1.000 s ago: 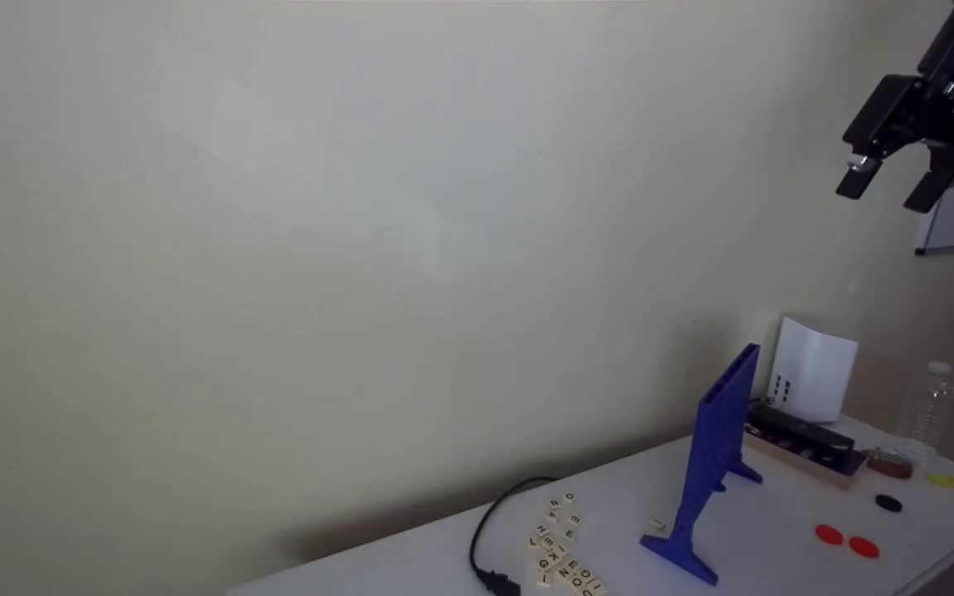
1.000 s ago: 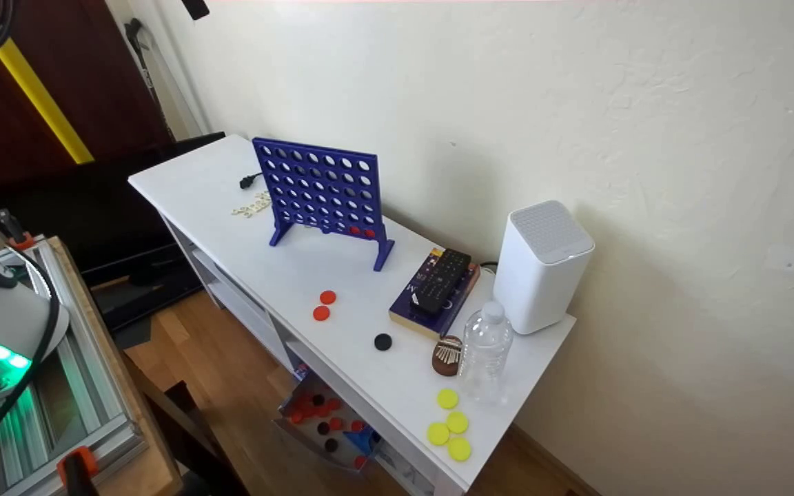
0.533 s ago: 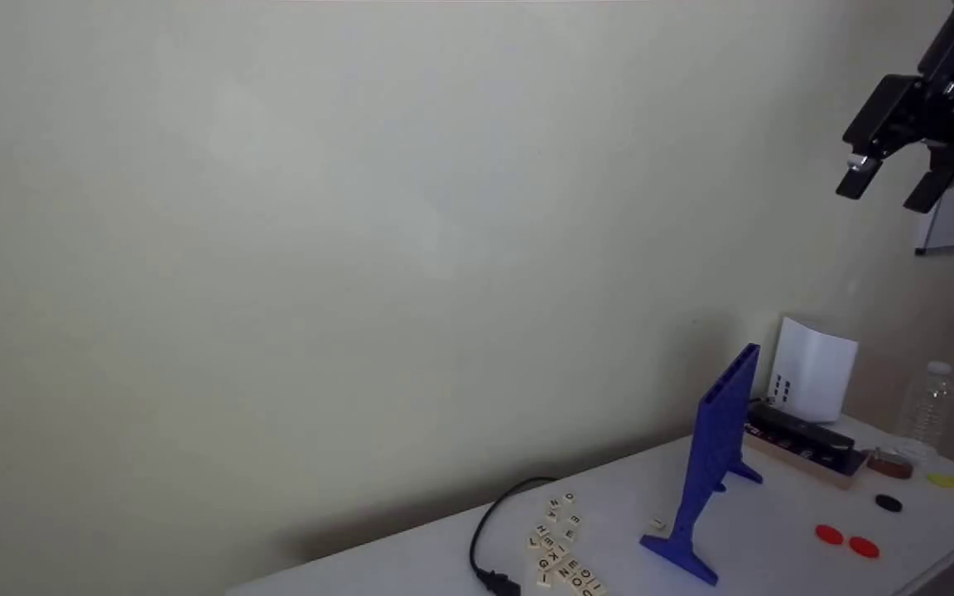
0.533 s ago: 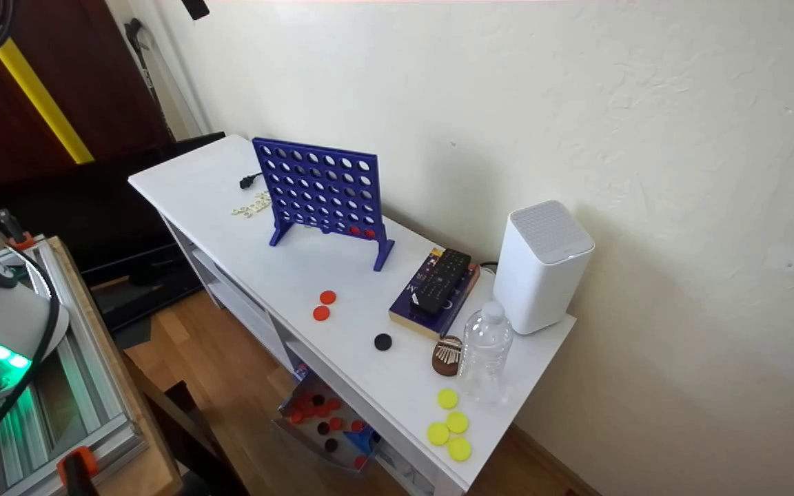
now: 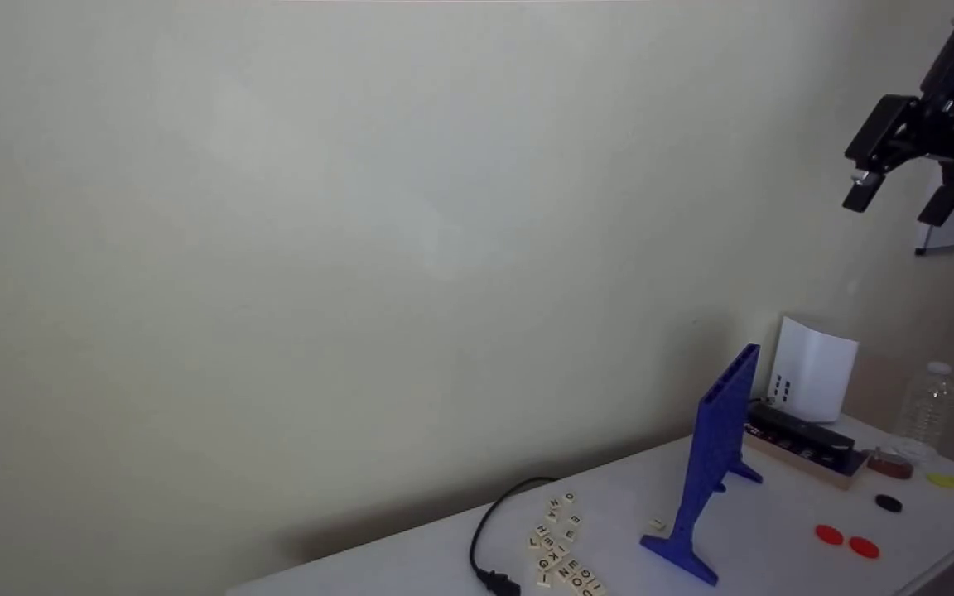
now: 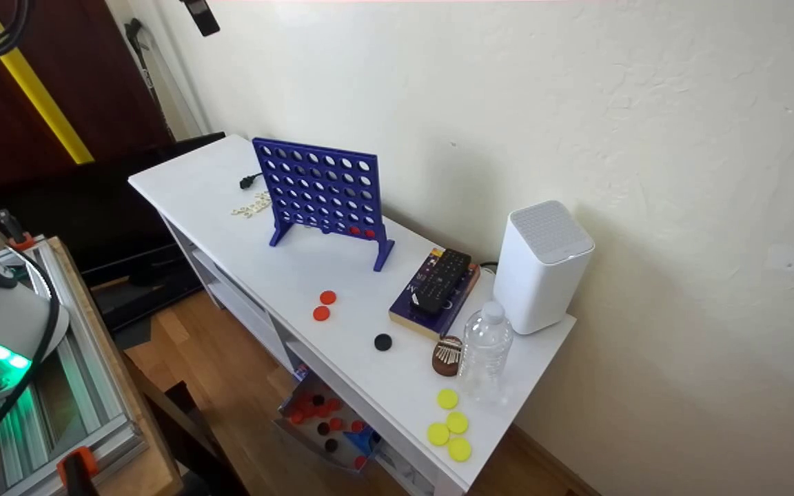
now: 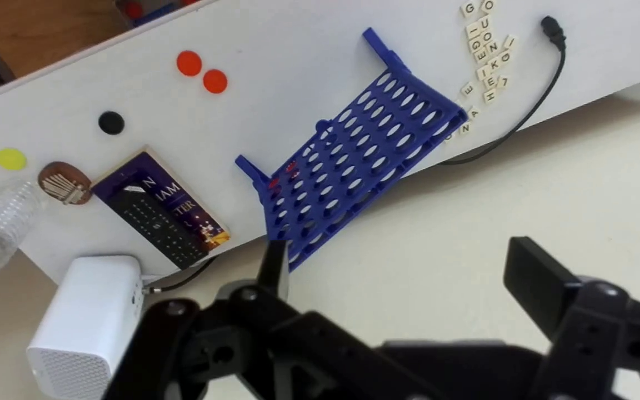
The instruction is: Shift the orange ring to the blue object's fifth line
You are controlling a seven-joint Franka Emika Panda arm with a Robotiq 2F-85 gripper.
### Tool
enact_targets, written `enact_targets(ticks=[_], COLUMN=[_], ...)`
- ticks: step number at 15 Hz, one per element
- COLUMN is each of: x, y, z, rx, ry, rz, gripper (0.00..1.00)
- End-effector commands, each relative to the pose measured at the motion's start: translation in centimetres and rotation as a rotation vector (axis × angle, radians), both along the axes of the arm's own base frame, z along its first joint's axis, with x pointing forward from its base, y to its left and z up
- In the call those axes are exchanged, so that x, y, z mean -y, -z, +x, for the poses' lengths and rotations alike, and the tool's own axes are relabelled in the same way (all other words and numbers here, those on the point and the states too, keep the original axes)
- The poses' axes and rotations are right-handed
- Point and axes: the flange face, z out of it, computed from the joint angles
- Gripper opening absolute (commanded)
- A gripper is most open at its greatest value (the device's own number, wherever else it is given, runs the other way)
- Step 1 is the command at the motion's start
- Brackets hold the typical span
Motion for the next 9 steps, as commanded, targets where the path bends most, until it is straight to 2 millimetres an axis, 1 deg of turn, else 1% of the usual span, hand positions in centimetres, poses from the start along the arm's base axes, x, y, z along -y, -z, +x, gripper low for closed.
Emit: enact_targets(ticks=[1, 3, 5, 7, 9], x=[4.5, 6.5, 7.8, 8.8, 9.2], y=[2.0, 3.6, 5.3, 7.2, 8.9], z=[1.5, 1.7, 1.5, 1.5, 1.7], rx=[-0.073, -0.121, -0.167, -0.21, -0.243], ry=[0.145, 0.19, 0.217, 0.237, 0.247], rz=[0.016, 0.029, 0.037, 0.061, 0.07], gripper=[1.0, 1.0, 1.0, 1.0, 1.0])
